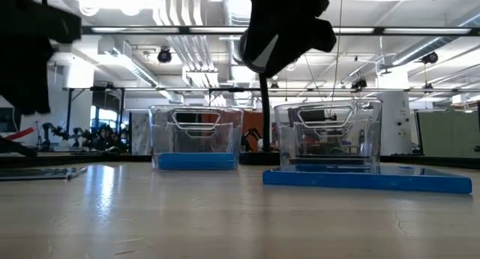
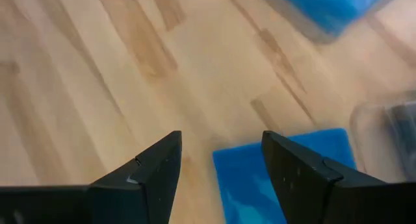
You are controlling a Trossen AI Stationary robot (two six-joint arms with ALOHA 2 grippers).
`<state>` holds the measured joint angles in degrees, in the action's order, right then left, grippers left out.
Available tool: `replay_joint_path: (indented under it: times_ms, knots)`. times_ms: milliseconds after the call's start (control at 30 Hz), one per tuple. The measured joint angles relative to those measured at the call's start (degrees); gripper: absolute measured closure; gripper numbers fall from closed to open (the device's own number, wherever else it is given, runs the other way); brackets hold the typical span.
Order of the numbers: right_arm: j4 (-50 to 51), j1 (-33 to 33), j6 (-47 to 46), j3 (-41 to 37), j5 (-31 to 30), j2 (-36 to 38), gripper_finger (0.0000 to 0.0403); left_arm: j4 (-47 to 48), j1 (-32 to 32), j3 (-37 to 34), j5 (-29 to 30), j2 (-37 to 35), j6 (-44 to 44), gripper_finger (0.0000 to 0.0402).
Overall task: Pick & place jewel cases by type
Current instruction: Put the black CD case into the right transparent bin
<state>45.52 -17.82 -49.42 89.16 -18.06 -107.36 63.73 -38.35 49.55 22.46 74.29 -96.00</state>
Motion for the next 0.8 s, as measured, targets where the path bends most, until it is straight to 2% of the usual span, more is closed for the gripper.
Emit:
replay_joint_path:
  times_ms: [167,367,567,700,800]
  knots:
    - [-1.83,-1.07,-4.98,-0.78,-3.56,-2.2,0.0193,-3.15,2.55,-3.07,1.42,7.59,-3.15,0.0188]
    - [-1.79,-1.11,-7.5,-0.82,-3.54,-4.05,0.0193,-5.44,2.95,-3.11,2.44,18.87,-7.87,0.0188]
    - [-1.72,-1.05,-7.17,-0.82,-3.52,-4.05,0.0193,-7.21,3.15,2.13,5.28,26.39,-10.42,0.0188]
    - [-1.65,-1.09,-7.11,-0.82,-2.71,-4.05,0.0193,-9.91,4.06,7.19,10.86,29.08,-14.24,0.0188]
    - [-1.75,-1.07,-6.98,-0.82,0.18,-4.05,0.0193,-13.39,5.59,10.3,16.25,28.28,-14.76,0.0188]
